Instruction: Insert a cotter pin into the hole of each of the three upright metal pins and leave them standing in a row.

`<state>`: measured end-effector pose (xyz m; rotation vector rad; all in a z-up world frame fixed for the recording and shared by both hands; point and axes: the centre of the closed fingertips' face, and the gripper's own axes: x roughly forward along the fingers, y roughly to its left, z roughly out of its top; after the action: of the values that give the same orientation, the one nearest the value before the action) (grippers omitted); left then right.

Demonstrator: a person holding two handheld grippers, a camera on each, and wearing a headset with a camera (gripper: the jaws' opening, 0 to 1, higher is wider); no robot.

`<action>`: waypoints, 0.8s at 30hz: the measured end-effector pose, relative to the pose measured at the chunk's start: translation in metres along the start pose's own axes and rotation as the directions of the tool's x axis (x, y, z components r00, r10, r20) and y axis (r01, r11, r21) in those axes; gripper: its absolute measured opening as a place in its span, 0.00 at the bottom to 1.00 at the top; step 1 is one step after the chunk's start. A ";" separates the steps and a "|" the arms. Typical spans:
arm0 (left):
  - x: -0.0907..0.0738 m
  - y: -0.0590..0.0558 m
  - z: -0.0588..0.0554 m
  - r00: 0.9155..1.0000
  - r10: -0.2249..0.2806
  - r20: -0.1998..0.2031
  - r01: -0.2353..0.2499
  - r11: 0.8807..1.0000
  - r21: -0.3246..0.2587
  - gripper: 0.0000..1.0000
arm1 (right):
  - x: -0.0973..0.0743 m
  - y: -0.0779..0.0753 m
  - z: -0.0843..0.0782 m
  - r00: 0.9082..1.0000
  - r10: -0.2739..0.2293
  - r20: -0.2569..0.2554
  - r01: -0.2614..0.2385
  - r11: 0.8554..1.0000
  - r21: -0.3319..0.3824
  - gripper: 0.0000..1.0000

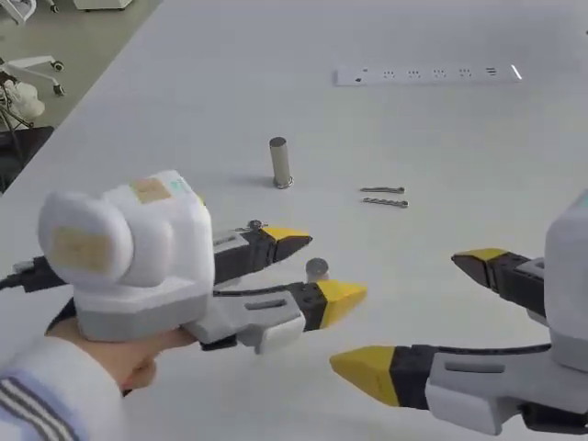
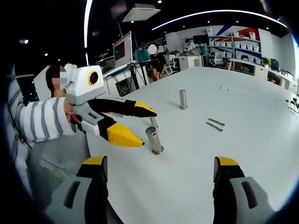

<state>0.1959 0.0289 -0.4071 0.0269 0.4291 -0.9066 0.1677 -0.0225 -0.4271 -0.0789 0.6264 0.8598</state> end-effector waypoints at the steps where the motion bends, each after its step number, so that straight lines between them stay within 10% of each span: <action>1: -0.005 0.004 0.002 1.000 0.010 0.007 -0.010 1.000 0.011 0.58 | 0.000 0.000 0.000 1.000 -0.001 -0.002 0.001 1.000 -0.001 0.93; 10: -0.032 0.025 0.002 1.000 0.024 -0.020 -0.024 0.999 0.029 0.76 | 0.003 0.003 -0.006 1.000 0.008 -0.022 -0.008 1.000 0.006 0.92; 16: -0.041 0.013 -0.005 0.997 -0.059 -0.045 0.059 0.998 -0.010 0.98 | 0.003 0.003 -0.008 0.999 0.009 -0.030 -0.009 1.000 0.004 0.92; 24: -0.043 0.008 -0.019 0.994 -0.084 -0.074 0.083 0.996 -0.025 0.99 | 0.002 0.000 -0.008 0.999 -0.001 -0.038 0.002 1.000 0.007 0.92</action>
<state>0.1722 0.0706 -0.4095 0.0232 0.5125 -0.9856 0.1647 -0.0242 -0.4348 -0.0889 0.6646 0.8561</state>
